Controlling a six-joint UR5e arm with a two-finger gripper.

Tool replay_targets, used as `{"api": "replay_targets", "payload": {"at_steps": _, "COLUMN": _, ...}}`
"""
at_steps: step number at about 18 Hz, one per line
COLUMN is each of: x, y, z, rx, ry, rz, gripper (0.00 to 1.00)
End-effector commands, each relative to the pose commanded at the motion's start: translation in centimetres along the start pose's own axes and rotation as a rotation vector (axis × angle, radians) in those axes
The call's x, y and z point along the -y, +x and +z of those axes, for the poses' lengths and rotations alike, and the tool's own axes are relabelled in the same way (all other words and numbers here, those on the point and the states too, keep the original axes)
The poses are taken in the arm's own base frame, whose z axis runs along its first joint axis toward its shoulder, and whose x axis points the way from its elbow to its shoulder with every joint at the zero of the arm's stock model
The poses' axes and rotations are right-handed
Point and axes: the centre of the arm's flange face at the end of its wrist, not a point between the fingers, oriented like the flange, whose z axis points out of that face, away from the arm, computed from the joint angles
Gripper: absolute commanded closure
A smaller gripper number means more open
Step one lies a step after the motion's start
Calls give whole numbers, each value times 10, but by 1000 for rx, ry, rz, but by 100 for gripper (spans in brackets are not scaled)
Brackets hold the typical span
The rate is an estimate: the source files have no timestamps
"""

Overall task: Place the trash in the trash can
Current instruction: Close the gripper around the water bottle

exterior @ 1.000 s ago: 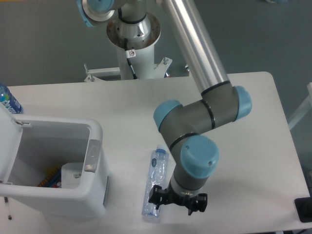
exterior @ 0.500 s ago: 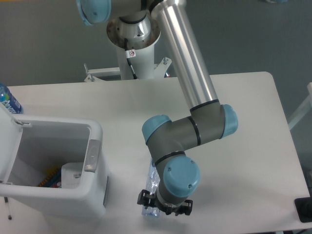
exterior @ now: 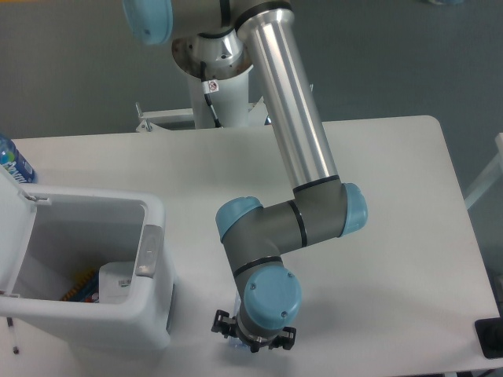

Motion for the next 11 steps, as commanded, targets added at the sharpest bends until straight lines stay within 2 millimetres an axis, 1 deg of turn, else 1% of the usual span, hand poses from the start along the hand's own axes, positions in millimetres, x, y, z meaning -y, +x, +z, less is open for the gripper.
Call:
{"api": "replay_targets", "payload": {"at_steps": 3, "x": 0, "y": 3, "z": 3, "rx": 13, "ry": -15, "rz": 6, "gripper": 24}}
{"api": "replay_targets", "payload": {"at_steps": 7, "x": -3, "y": 7, "z": 5, "rx": 12, "ry": -24, "rz": 8, "gripper": 36}}
{"api": "replay_targets", "payload": {"at_steps": 9, "x": -3, "y": 8, "z": 1, "rx": 14, "ry": -20, "rz": 9, "gripper": 40}}
{"api": "replay_targets", "payload": {"at_steps": 11, "x": -5, "y": 10, "z": -8, "rx": 16, "ry": -12, "rz": 9, "gripper": 45}}
